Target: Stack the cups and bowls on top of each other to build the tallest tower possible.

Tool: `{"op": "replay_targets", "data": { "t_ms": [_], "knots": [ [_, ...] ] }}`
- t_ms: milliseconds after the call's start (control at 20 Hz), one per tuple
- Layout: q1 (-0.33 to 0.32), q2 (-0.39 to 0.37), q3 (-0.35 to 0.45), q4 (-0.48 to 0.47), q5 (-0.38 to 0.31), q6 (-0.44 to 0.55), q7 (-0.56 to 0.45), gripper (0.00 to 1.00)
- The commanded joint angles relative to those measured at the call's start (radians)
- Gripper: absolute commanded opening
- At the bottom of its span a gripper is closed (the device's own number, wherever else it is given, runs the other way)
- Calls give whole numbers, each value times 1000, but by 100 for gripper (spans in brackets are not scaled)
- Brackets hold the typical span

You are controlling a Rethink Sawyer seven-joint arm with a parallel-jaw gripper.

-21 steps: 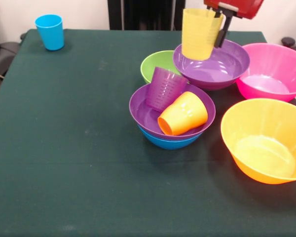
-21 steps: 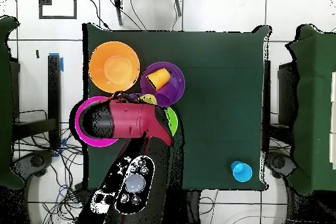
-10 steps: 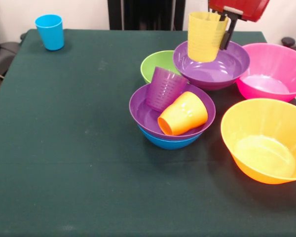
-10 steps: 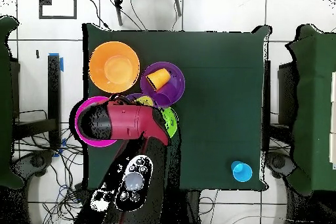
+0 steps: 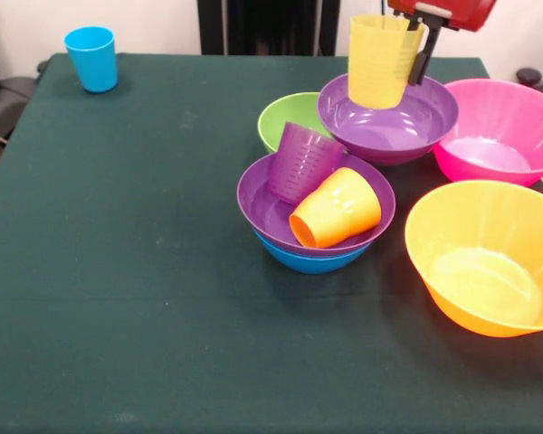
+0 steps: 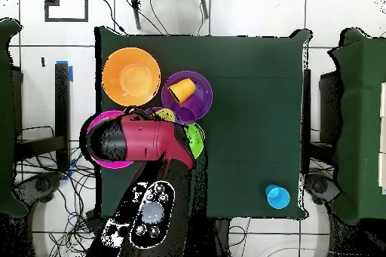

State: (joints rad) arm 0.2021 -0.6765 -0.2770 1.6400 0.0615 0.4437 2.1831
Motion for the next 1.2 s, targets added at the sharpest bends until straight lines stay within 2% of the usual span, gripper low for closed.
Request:
{"op": "replay_targets", "data": {
  "t_ms": [50,200,400,1200],
  "knots": [
    [-34,-34,124,98,40,17,104,0],
    [-68,-61,167,142,58,-16,90,0],
    [-114,-97,202,204,48,-50,53,0],
    [-126,-118,192,207,11,8,45,0]
  ]
}}
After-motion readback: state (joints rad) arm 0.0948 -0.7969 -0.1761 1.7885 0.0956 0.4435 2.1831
